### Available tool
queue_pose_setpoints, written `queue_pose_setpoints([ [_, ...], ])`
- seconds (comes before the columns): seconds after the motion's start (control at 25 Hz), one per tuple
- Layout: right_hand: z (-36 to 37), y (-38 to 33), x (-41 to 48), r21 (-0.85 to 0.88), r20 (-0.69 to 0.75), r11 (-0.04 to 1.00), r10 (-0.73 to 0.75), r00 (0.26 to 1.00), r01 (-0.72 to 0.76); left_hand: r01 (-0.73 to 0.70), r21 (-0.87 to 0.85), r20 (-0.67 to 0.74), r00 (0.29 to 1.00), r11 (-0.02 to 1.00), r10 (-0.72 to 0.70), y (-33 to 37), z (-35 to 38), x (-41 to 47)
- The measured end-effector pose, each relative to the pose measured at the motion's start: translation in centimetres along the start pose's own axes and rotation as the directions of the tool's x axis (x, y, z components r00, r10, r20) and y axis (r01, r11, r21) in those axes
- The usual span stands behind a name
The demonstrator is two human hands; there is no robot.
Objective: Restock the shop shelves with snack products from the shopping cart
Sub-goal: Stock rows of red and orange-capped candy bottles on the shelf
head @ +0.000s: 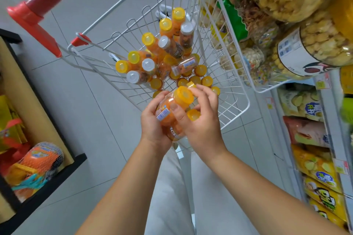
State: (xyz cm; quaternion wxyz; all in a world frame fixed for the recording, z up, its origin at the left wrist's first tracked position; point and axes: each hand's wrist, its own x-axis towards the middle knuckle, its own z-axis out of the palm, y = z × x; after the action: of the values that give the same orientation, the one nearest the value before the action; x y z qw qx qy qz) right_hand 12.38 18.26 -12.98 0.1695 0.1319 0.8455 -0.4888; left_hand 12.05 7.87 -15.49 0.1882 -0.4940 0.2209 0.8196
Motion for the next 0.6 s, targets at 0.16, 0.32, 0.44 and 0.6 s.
queue_pose_setpoints([
  [0.16,-0.2,0.1,0.8,0.083,0.066,0.996,-0.05,0.997,0.045,-0.028,-0.008,0.011,1.0,1.0,0.028,1.2,-0.5,1.4],
  [0.32,-0.4,0.7,-0.3,0.152,0.08,0.988,-0.006,0.997,-0.006,-0.024,0.004,0.041,0.999,1.0,0.024,1.9,-1.0,1.4],
  [0.44,-2.3,1.1,2.3,0.288,0.038,0.918,0.273,0.961,-0.272,-0.069,0.037,0.034,0.997,0.997,0.068,3.3,-0.9,1.0],
  [0.6,-3.0,4.4,9.2,-0.284,0.24,0.881,0.448,0.861,-0.379,-0.127,0.163,0.085,0.99,0.978,0.114,6.2,-1.6,0.2],
])
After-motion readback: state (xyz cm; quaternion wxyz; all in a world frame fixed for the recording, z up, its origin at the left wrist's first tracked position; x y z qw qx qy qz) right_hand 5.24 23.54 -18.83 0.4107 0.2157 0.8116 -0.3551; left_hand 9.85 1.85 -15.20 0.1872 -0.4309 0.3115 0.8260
